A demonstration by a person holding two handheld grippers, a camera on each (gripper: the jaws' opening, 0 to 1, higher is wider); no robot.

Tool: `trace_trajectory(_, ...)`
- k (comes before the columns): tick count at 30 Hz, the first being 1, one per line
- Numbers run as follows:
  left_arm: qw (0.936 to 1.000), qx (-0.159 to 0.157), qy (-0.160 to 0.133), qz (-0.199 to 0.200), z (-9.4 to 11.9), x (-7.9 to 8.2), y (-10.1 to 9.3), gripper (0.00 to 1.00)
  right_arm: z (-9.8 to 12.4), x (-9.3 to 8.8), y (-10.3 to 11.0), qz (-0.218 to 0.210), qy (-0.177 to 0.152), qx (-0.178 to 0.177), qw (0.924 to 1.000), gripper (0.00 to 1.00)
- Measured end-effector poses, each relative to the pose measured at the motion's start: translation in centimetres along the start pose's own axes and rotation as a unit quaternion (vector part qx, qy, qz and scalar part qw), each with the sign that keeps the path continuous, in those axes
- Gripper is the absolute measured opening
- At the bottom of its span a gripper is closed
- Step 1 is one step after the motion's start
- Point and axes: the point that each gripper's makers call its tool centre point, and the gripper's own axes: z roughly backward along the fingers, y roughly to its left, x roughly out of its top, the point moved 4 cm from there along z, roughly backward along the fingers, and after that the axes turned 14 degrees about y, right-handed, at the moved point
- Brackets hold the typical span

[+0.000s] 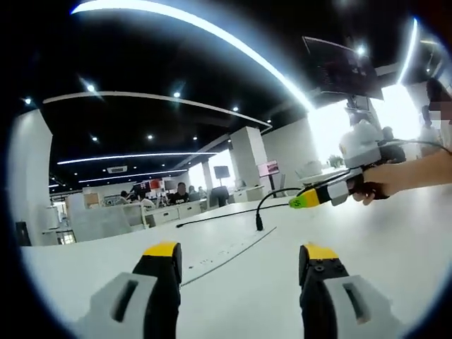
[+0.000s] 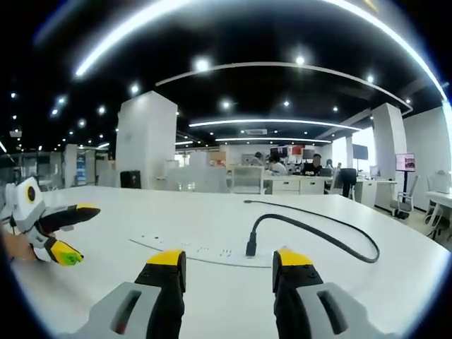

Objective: Locate the USB plug end of the data cable currently connected to the USB port on the desk. Grip the plug, withdraw it from the port, and place it onto the desktop.

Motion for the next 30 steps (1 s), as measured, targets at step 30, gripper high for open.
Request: trace_trajectory(30,0.9989,-0.019,-0.005,0.043,-1.3,-0.4,0.9,0.66,-5.5,2.1,-1.1,-0.040,-0.028,-0.010,0.9987,0.47)
